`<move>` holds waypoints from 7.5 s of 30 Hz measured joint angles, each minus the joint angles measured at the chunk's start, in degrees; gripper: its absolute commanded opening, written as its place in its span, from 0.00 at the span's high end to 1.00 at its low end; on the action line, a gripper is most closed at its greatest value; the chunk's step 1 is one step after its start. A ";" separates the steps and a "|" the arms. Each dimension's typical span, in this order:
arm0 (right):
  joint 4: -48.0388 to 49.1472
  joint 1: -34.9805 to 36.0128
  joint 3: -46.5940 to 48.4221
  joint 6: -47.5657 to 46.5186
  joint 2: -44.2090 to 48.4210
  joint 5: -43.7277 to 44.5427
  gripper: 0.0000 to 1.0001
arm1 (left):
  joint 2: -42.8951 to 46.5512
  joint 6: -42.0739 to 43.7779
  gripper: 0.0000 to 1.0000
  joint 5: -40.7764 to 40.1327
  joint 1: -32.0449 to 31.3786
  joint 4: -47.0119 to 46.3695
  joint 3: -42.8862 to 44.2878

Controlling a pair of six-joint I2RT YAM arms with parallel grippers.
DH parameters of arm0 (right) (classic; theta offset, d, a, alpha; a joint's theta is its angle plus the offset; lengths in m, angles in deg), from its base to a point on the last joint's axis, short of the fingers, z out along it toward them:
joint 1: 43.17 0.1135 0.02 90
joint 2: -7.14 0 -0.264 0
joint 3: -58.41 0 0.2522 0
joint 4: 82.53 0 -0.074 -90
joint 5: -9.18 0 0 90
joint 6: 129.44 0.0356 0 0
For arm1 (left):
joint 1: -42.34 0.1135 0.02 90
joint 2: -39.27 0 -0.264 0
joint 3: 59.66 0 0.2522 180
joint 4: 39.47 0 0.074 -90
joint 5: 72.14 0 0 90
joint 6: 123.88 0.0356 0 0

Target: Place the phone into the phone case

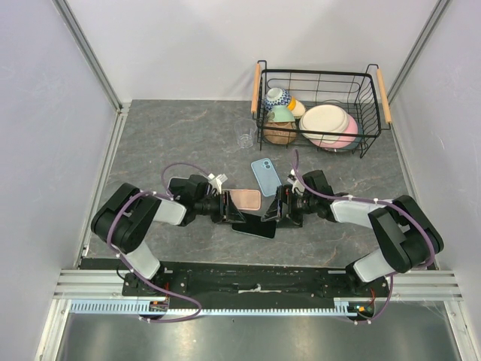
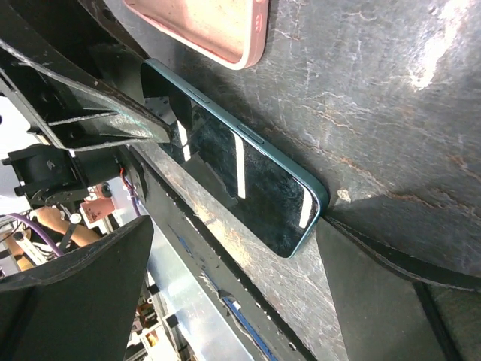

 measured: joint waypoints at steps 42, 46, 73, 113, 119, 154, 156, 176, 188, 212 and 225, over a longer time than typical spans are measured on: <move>-12.24 0.92 4.35 -7.96 4.68 8.52 0.02 | 17.29 5.99 0.98 -5.16 1.20 18.34 5.44; -12.33 0.90 6.25 -8.85 4.92 7.87 0.02 | 22.86 6.08 0.98 -4.70 5.60 19.67 4.76; 20.37 1.20 5.16 6.40 11.04 -11.78 0.51 | 30.53 -25.44 0.98 20.90 16.72 -31.23 -9.64; 13.25 7.54 8.15 -2.25 9.79 -7.87 1.00 | 43.85 -1.44 0.21 4.59 16.74 14.19 0.20; 4.72 5.53 8.15 -5.62 6.62 -3.98 1.00 | 43.95 5.05 0.20 -11.74 15.21 28.35 4.09; -11.15 -2.86 8.39 -12.37 12.20 1.29 1.00 | 0.98 13.88 0.95 -36.85 1.99 34.42 20.09; -11.19 -3.10 8.39 -12.35 12.22 1.25 1.00 | 0.81 13.99 0.98 -36.81 1.99 34.45 20.20; -6.01 -4.48 8.81 -8.22 12.37 -1.51 1.00 | 16.76 8.85 0.98 -32.87 -2.29 35.01 10.08; -1.60 -4.50 8.81 -5.64 10.86 -4.17 1.00 | 14.12 4.59 0.49 -33.46 -7.19 35.17 7.45; -0.66 -4.57 8.81 -5.62 7.85 -4.68 1.00 | 18.45 5.49 0.19 -32.11 -6.08 33.51 7.61; -0.63 -4.57 8.81 -5.79 6.36 -5.49 1.00 | 21.22 4.52 0.19 -12.41 13.38 21.09 0.74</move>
